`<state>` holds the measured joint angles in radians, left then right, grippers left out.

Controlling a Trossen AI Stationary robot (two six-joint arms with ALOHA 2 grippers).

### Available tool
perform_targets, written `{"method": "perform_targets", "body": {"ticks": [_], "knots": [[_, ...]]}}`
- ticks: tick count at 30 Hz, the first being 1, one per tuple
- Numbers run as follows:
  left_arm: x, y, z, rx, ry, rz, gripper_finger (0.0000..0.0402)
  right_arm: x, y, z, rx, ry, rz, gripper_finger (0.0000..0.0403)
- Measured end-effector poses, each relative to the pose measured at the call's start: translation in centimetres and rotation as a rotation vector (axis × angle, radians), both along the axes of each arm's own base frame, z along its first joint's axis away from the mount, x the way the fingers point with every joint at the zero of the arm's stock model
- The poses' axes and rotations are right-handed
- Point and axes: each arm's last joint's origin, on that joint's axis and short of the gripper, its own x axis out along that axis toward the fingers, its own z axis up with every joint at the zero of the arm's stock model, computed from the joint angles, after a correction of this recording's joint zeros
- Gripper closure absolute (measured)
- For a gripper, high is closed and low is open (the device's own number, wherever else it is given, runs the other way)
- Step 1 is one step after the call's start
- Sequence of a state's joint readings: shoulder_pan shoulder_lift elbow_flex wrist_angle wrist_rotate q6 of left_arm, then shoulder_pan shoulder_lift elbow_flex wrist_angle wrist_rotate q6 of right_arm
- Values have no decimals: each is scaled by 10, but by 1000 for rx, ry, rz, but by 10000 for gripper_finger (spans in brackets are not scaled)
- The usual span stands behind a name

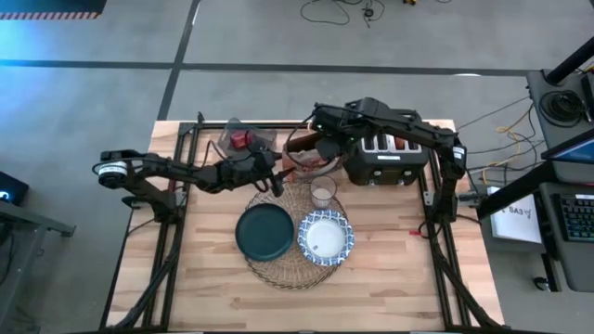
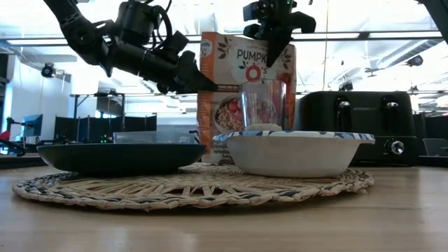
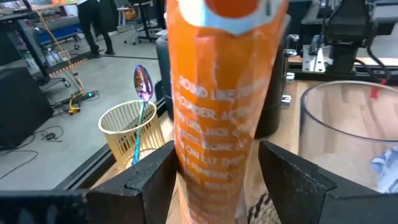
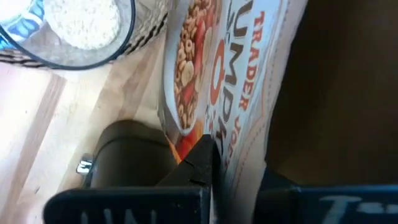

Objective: Arrange a breakfast setting
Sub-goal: Pour the cereal into the white patterned bowl

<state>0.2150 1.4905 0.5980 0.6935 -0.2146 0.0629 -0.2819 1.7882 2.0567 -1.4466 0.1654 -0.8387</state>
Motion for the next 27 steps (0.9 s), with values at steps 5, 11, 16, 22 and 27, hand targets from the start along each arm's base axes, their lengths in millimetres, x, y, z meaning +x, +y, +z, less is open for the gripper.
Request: {"method": "perform_targets", "body": {"ticks": [5,11,16,22,27], "knots": [[12,4,-18,-32,46,2,216,3,3,1,5,-26,14,394],[37,9,-37,-66,84,13,285,4,7,1,9,-30,10,394],[46,12,-39,-69,88,16,373,4,7,0,19,-38,-37,394],[39,12,-34,-83,89,26,398,4,7,1,35,-56,-98,394],[27,15,-20,-90,112,40,401,2,7,9,16,-85,-158,394]]}}
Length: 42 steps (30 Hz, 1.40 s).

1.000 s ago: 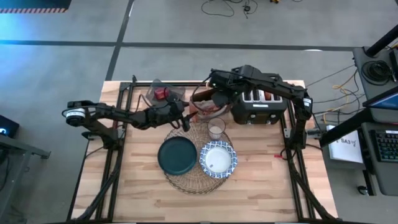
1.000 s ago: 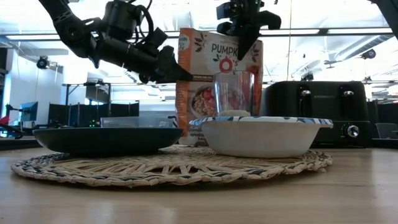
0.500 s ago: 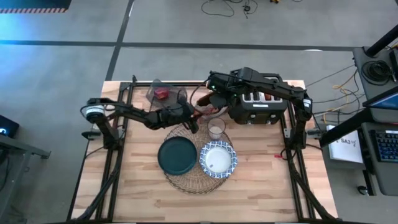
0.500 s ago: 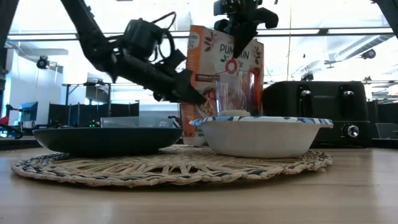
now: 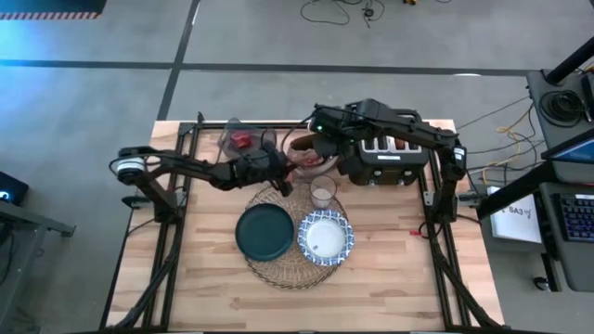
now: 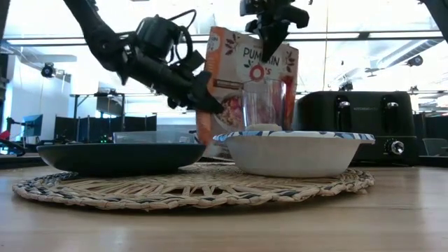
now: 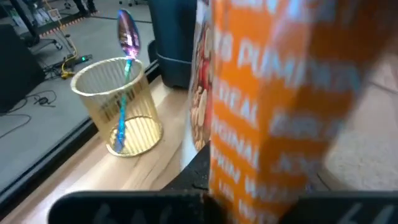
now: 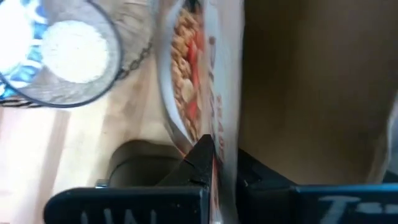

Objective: Arrange a breakfast setting
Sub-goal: Pour the cereal into the white patterned bowl

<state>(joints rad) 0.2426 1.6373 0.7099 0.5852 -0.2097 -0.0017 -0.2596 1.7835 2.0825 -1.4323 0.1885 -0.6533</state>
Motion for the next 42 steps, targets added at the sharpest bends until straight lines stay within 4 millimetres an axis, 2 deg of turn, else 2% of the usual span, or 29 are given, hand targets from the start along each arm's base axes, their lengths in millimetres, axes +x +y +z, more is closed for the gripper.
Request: {"method": "perform_targets", "body": {"ticks": [6,13,27,36,42], "knots": [[-15,3,28,34,-25,21,401,-10,0,22,-93,-61,-59,394],[-32,2,59,94,-76,23,401,-27,4,53,-116,-179,-103,394],[-69,-6,100,125,-114,44,402,-71,16,106,-80,-432,-249,394],[-98,-21,124,118,-156,8,401,-96,29,118,142,-537,-240,394],[-113,-30,136,113,-204,-12,401,-103,31,111,172,-513,-267,394]]}}
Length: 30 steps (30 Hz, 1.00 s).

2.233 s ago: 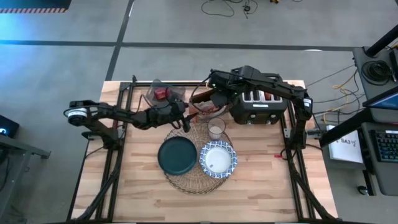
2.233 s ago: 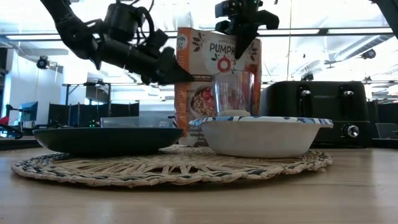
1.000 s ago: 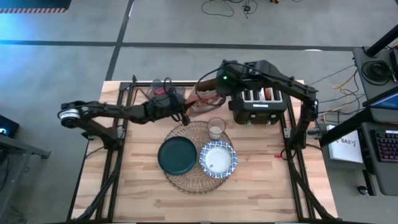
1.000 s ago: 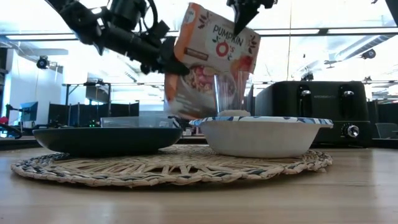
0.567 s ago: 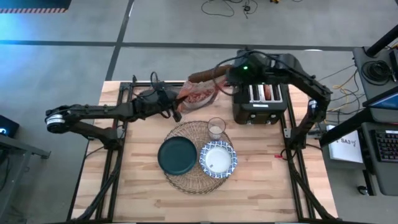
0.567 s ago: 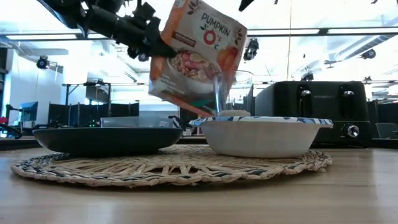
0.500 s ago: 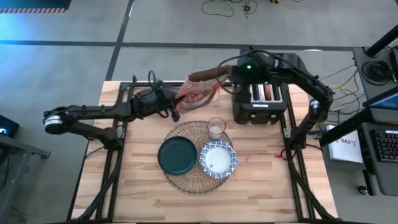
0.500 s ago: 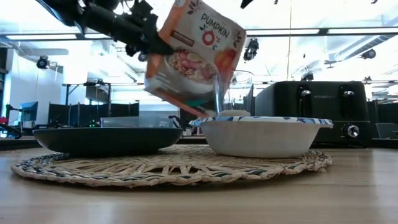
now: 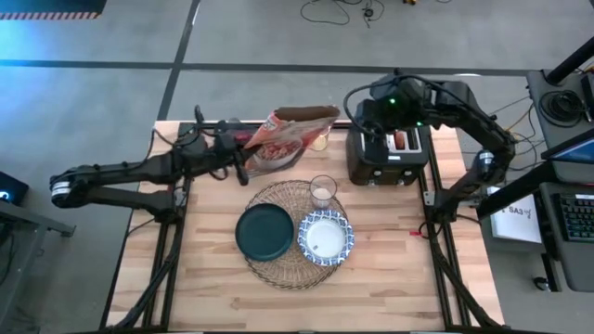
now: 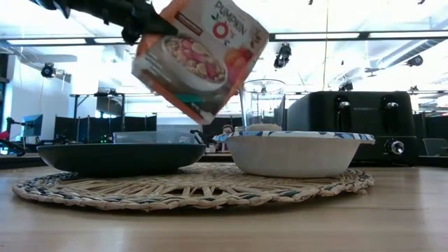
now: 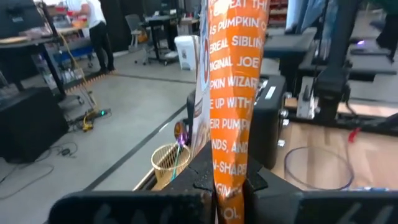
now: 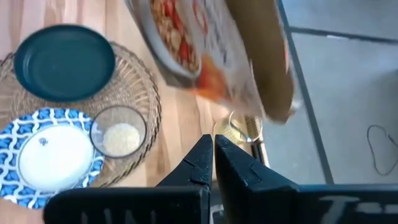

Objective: Arrange a breakfast setting
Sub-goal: Pour the cereal into the white patterned bowl

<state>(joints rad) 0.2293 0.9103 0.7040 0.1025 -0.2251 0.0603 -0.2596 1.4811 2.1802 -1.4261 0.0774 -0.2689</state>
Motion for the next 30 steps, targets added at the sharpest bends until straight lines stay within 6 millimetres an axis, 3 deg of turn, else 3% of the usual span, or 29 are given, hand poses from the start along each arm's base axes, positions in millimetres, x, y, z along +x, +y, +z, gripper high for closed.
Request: {"method": "perform_targets", "body": {"ticks": [7,13,23,27,30], "knots": [[-25,-6,13,10,-38,-3,401,-13,4,-23,63,62,-8,394],[-41,-10,19,2,-70,-4,401,-16,8,-48,115,-45,29,394],[-53,-24,24,-72,-121,-167,401,-33,15,-112,181,-105,4,394],[-57,-29,26,-156,-57,-222,401,-44,22,-134,222,-134,-16,394],[-63,-33,38,-173,-5,-240,401,-52,28,-148,260,-170,-36,394]]}}
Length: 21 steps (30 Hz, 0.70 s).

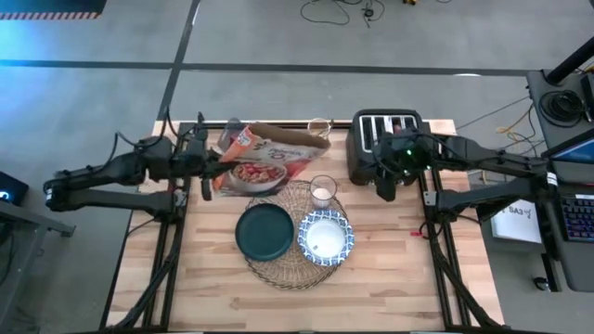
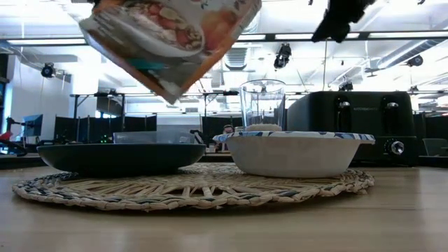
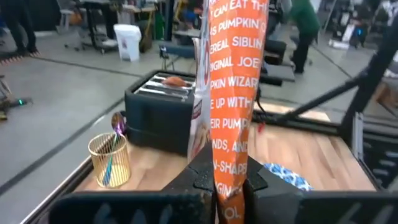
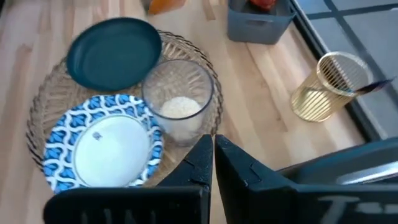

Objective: Arrange a breakfast setting
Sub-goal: Pour the cereal into the white patterned bowl

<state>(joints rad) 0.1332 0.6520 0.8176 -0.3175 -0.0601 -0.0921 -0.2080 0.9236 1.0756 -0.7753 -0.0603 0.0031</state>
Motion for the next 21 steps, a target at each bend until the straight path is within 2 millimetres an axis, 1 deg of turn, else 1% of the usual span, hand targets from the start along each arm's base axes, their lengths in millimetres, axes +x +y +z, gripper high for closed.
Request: {"method": "perform_targets", "body": {"ticks": [4,9,14,18,21], "knots": [[-8,-6,19,-52,98,-30,401,-8,7,-22,45,-21,-14,394],[-10,-12,37,-149,157,-52,401,-14,12,-47,70,-30,-22,394],[-6,-15,32,-263,310,-26,401,-20,12,-66,70,-1,-43,394],[0,-17,30,-335,360,-17,401,-23,12,-72,64,15,-68,394],[7,-19,25,-407,407,-50,401,-23,11,-75,86,22,-101,394]]}}
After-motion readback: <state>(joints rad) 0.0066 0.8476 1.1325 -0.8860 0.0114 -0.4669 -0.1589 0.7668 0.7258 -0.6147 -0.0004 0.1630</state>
